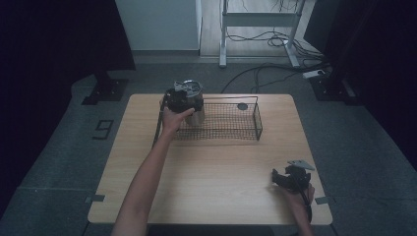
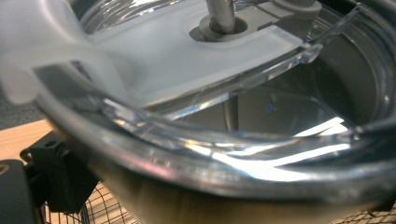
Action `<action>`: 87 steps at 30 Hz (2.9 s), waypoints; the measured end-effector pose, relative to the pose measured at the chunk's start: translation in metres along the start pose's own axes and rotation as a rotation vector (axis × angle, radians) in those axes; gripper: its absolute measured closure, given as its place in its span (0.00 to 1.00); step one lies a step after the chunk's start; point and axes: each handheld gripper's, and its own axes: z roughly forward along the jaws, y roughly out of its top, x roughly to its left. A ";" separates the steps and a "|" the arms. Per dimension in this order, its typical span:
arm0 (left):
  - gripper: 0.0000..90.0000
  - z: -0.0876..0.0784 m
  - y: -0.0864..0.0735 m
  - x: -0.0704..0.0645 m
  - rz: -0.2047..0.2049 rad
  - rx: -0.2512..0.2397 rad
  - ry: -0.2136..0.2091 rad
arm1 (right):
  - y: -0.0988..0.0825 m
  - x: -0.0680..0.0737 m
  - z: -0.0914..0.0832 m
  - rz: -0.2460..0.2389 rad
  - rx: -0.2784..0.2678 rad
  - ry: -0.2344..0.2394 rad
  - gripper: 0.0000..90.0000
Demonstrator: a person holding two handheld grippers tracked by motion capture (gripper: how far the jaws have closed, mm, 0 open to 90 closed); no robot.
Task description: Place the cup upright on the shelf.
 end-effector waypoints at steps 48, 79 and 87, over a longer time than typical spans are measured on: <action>0.02 0.009 -0.039 -0.012 0.026 0.006 0.049 | 0.000 0.000 0.000 -0.001 0.000 -0.001 0.16; 0.05 -0.097 -0.090 -0.038 0.081 -0.021 -0.099 | 0.000 0.000 0.000 0.001 0.001 -0.001 0.16; 0.06 -0.128 -0.123 -0.058 0.086 -0.019 -0.158 | 0.000 0.000 0.000 0.002 0.001 0.000 0.16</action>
